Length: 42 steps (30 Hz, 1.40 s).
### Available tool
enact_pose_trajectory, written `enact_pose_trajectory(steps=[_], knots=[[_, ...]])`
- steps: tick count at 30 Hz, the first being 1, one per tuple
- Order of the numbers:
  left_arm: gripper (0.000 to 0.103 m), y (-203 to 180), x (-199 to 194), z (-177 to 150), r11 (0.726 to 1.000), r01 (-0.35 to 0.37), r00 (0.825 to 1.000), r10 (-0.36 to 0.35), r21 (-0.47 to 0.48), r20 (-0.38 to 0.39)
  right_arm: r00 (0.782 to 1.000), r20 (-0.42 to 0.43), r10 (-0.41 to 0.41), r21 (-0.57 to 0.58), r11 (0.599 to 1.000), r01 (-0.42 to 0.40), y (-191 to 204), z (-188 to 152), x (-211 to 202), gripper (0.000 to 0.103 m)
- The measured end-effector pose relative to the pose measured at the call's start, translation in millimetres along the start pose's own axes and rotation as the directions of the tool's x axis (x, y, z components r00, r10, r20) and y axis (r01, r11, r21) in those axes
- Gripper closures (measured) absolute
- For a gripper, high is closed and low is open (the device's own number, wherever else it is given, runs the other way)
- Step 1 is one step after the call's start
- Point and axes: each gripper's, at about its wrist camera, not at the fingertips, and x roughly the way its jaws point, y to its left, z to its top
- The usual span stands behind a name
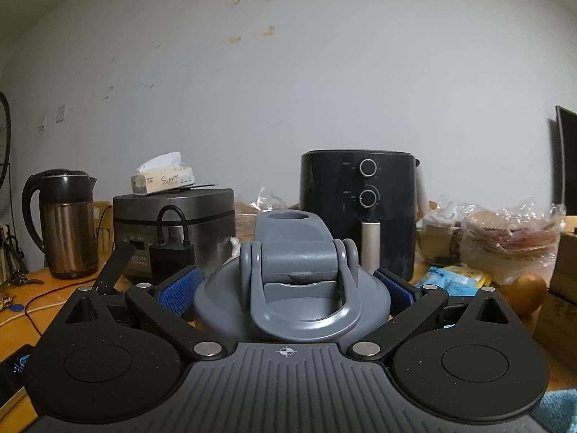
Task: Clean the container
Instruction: 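Rotate the bottle with the left tool, turning its lid handle toward the right tool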
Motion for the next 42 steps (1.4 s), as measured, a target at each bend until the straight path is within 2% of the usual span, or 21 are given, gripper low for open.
enact_pose_trajectory(steps=[11, 13, 14, 28, 35, 42], knots=[[0.0, -5, 0, 0, 1.0, -0.014, 1.0, 0.014, 0.002, -0.006, 1.0, -0.001, 0.004, 0.009, 1.0, -0.004, -2, 0, -1, 0.087], [0.003, -5, 0, 0, 1.0, -0.017, 1.0, 0.017, 0.002, -0.003, 1.0, 0.0, 0.004, 0.007, 1.0, -0.004, -2, 0, -1, 0.087], [0.008, -5, -1, 0, 1.0, -0.023, 1.0, 0.023, 0.003, 0.001, 1.0, -0.001, 0.005, 0.005, 1.0, -0.005, -1, 0, -1, 0.087], [0.008, 2, 1, 1, 1.0, 0.009, 1.0, -0.009, -0.001, -0.015, 1.0, -0.001, 0.001, 0.004, 1.0, -0.001, 1, -2, -1, 0.087], [0.008, 6, 0, -1, 0.999, 0.046, 0.999, -0.046, 0.01, -0.006, 1.0, -0.002, -0.003, 0.008, 1.0, 0.003, -1, -3, -1, 0.087], [0.008, 14, 2, -2, 0.992, 0.121, 0.993, -0.121, 0.025, 0.002, 1.0, -0.005, -0.003, 0.009, 1.0, 0.003, 0, -4, -1, 0.087]])
